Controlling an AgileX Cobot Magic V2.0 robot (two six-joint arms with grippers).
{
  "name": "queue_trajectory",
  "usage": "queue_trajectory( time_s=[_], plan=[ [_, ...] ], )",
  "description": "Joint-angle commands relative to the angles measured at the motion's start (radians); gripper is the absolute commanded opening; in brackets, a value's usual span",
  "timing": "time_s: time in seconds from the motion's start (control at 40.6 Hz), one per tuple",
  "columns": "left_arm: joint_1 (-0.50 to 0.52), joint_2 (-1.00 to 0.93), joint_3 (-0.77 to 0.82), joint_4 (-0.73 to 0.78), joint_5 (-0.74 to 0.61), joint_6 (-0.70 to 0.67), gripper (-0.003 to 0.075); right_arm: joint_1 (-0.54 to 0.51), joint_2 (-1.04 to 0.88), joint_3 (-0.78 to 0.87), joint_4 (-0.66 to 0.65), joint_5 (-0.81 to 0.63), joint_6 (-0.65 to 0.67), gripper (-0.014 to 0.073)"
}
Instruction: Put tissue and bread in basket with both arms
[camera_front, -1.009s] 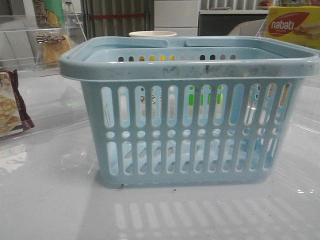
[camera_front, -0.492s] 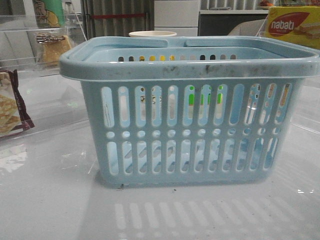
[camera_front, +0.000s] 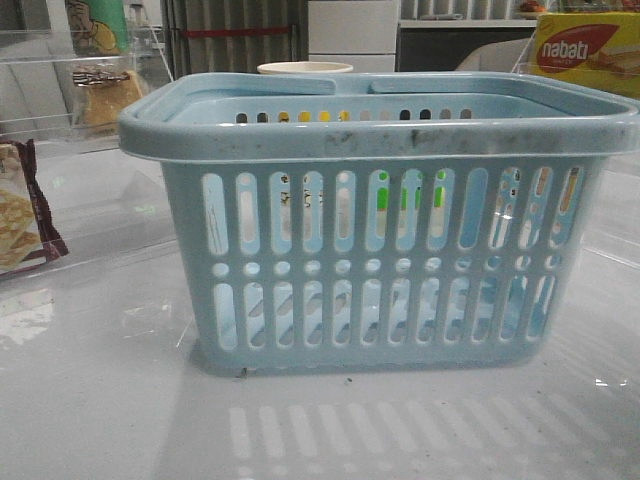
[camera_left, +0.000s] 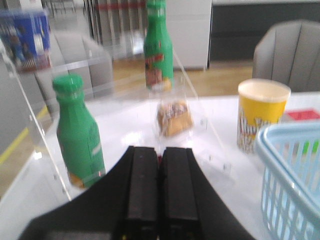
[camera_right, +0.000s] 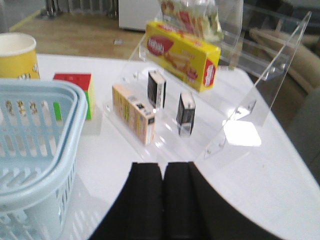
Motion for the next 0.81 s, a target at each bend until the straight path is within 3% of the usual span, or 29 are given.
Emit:
queue_trajectory(
  time_s=[0.0,0.295,0.369,0.467,0.566,0.664,0.787],
  plan=[
    [0.001,0.051,-0.028,-0.011,-0.010,0.001,0.0091,-0.007,0.073,-0.026,-0.012,-0.035,-0.011,0.0058],
    [0.001,0.153,0.001,-0.011,-0.003,0.001,0.0092,-0.007,0.225,-0.022,-0.012,0.035,-0.011,0.0058],
    [0.001,0.176,0.001,-0.011,-0.003,0.001,0.0144,-0.007,0.261,-0.022,-0.012,0.041,-0.011,0.0068],
    [0.001,0.205,0.001,-0.011,-0.007,0.001,0.0323,-0.007,0.304,-0.022,-0.012,0.041,-0.011,0.0184],
    [0.001,0.230,0.001,-0.011,-0.011,0.001,0.0509,-0.007,0.344,-0.022,-0.012,0.028,-0.011,0.0384],
    [0.001,0.253,0.001,-0.011,-0.011,0.001,0.0533,-0.007,0.377,-0.023,-0.012,0.006,-0.011,0.0481],
    [0.001,0.283,0.001,-0.011,-0.011,0.001,0.0503,-0.019,0.446,-0.059,-0.012,-0.004,-0.011,0.0489]
  ],
)
